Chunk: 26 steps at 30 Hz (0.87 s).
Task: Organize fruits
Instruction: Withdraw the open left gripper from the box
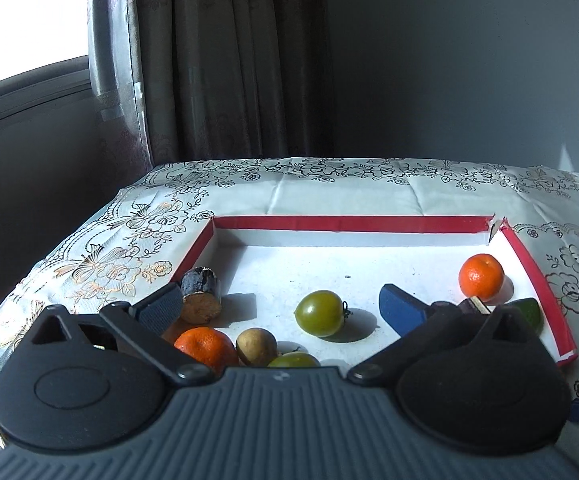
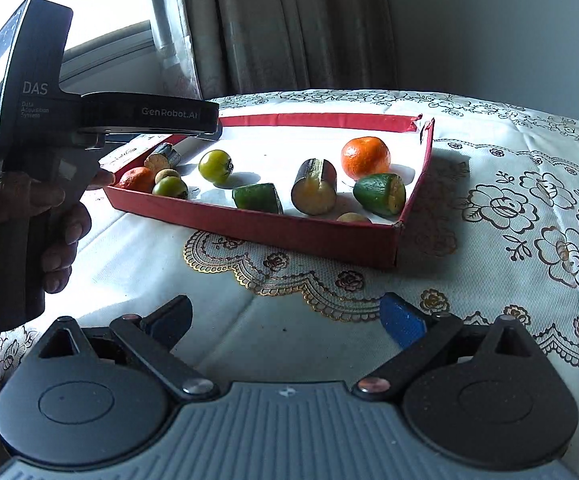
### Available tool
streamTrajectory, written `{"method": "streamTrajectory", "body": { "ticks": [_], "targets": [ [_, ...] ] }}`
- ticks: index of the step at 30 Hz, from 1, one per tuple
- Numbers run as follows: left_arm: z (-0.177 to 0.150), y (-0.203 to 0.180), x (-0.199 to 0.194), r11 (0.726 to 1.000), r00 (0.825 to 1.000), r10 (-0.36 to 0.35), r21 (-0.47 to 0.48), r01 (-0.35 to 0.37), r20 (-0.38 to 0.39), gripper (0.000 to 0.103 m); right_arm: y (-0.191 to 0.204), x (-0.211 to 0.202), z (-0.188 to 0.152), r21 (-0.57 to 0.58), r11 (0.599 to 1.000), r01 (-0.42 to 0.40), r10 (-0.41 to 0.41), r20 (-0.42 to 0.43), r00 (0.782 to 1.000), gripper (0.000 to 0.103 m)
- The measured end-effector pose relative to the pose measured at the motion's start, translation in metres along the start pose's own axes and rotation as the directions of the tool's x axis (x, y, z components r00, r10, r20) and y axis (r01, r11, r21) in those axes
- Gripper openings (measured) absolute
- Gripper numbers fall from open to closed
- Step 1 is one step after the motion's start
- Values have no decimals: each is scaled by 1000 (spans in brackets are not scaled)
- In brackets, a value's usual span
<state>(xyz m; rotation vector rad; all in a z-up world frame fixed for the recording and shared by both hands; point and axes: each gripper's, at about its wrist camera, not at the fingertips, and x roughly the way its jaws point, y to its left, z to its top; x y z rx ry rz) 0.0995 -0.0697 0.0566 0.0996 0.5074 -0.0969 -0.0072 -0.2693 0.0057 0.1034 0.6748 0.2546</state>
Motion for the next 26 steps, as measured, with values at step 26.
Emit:
{"method": "streamTrajectory", "body": {
  "ticks": [26],
  "targets": [
    [-55, 59, -82, 991, 996, 93, -95, -94, -10, 103, -8, -7, -1, 58, 997, 49, -51, 33, 998, 101]
  ]
}}
